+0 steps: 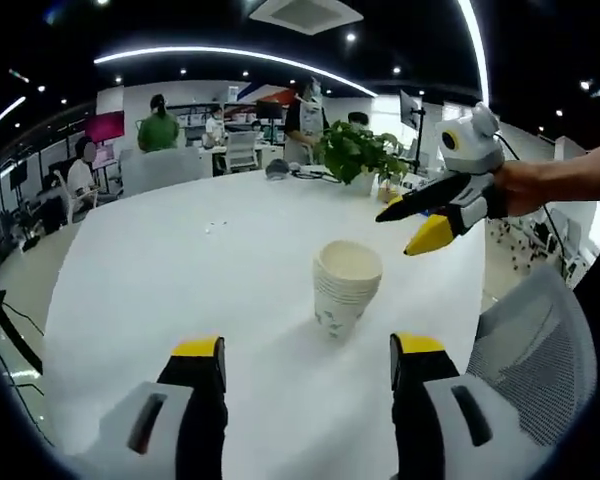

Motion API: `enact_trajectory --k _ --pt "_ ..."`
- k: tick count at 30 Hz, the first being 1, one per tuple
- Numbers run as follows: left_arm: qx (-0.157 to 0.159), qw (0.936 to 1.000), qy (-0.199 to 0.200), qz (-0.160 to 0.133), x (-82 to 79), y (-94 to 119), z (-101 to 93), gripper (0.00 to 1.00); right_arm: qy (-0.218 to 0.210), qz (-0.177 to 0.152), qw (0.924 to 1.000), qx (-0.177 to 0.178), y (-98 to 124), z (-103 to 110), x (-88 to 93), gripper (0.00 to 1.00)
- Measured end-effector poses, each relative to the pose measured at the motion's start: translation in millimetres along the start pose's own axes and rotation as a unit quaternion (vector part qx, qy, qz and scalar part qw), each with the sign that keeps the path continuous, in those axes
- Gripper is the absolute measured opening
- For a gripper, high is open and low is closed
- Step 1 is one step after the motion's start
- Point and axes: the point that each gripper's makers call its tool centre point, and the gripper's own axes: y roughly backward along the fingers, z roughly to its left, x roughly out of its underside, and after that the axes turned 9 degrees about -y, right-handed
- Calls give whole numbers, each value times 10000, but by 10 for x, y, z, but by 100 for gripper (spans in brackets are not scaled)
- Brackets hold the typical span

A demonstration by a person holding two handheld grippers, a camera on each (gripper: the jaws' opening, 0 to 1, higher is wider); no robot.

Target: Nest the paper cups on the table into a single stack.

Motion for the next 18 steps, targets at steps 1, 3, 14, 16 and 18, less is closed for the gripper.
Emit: enact_trajectory --k 1,3,14,16,18 --pt "36 10000 -26 5 -7 -44 -25 63 48 19 10000 2 -21 0 21 65" --pt "189 9997 -120 4 -38 -165 -109 61 96 62 9999 -49 -115 -22 84 65" --pt "1080 9845 -1304 459 0 -759 -385 51 913 538 9930 -515 -389 25 290 54" --pt "1150 9823 -1392 490 -16 -794 -409 47 1084 549 9913 -500 -401 29 284 50" --pt "1242 9802 -1465 483 -13 -833 -406 44 1045 494 9920 -498 -417 7 256 47"
